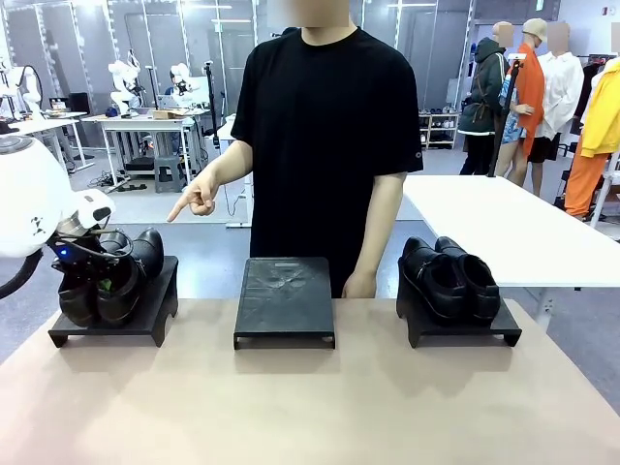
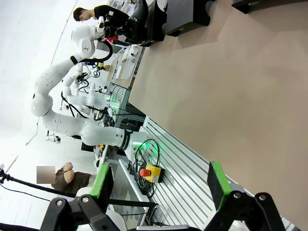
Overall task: Place the shoes on the stand as instructed by the person.
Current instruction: Pick up another pair of Shoes and place it on the Shoes Stand indicated by the person.
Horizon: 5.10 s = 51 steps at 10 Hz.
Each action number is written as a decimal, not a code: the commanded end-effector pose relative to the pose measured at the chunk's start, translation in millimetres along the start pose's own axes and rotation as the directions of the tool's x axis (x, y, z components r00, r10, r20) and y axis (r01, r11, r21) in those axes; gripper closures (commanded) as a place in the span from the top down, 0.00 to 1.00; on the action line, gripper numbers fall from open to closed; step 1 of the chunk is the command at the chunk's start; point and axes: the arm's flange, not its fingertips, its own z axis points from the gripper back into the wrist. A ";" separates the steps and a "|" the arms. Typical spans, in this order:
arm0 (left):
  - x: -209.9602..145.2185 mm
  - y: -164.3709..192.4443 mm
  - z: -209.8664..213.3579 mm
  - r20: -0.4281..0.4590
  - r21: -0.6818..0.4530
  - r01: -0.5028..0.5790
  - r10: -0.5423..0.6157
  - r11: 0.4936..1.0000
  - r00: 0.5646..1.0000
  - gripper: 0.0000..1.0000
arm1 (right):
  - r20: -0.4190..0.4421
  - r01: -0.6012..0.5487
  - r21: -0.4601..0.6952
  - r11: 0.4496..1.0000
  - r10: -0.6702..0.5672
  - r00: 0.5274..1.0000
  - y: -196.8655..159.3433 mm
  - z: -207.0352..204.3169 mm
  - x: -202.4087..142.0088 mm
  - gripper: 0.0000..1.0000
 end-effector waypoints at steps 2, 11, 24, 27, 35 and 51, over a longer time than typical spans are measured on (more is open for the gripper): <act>13.5 2.6 6.7 0.038 -0.023 0.023 -0.022 0.999 0.999 0.07 | 0.009 -0.008 0.009 1.000 0.008 1.000 4.6 -0.3 0.6 1.00; 21.2 0.6 -4.7 0.042 -0.046 0.002 0.000 0.999 0.999 0.54 | 0.009 -0.008 0.009 1.000 0.008 1.000 4.6 -0.3 0.6 1.00; 17.7 -3.3 6.1 0.039 -0.019 -0.008 0.009 1.000 0.999 1.00 | 0.009 -0.008 0.009 1.000 0.008 1.000 4.6 -0.3 0.6 1.00; 17.7 -3.3 6.1 0.039 -0.019 -0.008 0.009 1.000 0.999 1.00 | 0.009 -0.008 0.009 1.000 0.008 1.000 4.6 -0.3 0.6 1.00; -7.1 17.7 86.7 -0.139 -0.126 0.043 -0.060 0.991 0.988 1.00 | 0.009 -0.008 0.009 1.000 0.008 1.000 4.6 -0.3 0.6 1.00; -247.4 209.0 115.0 0.012 -0.955 0.048 -0.125 0.293 0.992 1.00 | 0.009 -0.008 0.009 1.000 0.008 1.000 4.6 -0.3 0.6 1.00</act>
